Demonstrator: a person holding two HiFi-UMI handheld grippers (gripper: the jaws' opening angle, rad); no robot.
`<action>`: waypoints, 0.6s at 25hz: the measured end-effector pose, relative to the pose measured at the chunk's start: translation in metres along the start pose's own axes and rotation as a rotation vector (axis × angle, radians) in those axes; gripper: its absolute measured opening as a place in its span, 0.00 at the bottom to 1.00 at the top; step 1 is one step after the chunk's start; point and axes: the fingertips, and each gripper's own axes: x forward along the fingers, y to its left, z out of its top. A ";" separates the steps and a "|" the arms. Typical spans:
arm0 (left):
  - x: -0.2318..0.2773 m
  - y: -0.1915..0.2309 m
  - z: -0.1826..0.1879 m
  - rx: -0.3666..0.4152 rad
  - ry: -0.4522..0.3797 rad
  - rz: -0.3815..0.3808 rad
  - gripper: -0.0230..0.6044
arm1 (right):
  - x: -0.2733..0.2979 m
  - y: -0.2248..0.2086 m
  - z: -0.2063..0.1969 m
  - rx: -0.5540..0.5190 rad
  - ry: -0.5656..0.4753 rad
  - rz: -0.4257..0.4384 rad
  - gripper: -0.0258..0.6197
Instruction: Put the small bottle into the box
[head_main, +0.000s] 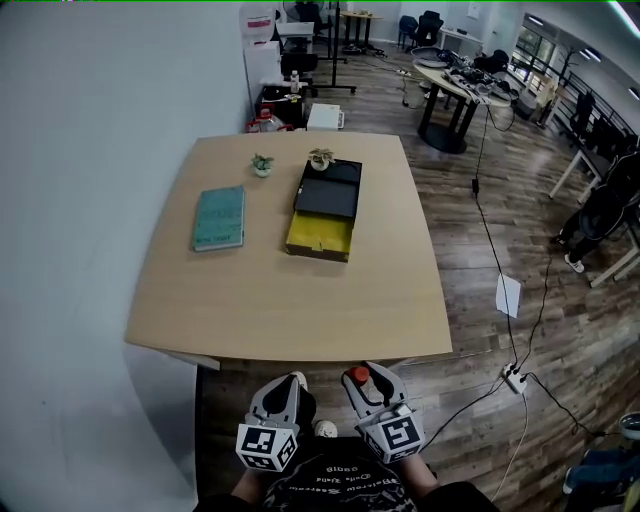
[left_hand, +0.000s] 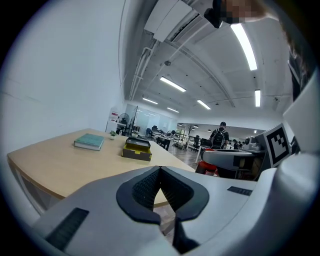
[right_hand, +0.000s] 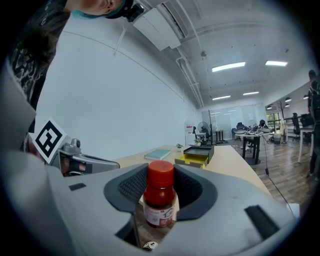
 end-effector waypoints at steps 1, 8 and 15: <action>0.008 0.002 0.001 -0.002 0.002 -0.008 0.04 | 0.005 -0.005 0.000 0.002 0.002 -0.007 0.29; 0.056 0.024 0.022 0.009 -0.005 -0.056 0.04 | 0.048 -0.027 0.010 0.000 0.013 -0.036 0.29; 0.103 0.057 0.044 0.014 0.001 -0.099 0.04 | 0.098 -0.044 0.022 -0.009 0.030 -0.061 0.29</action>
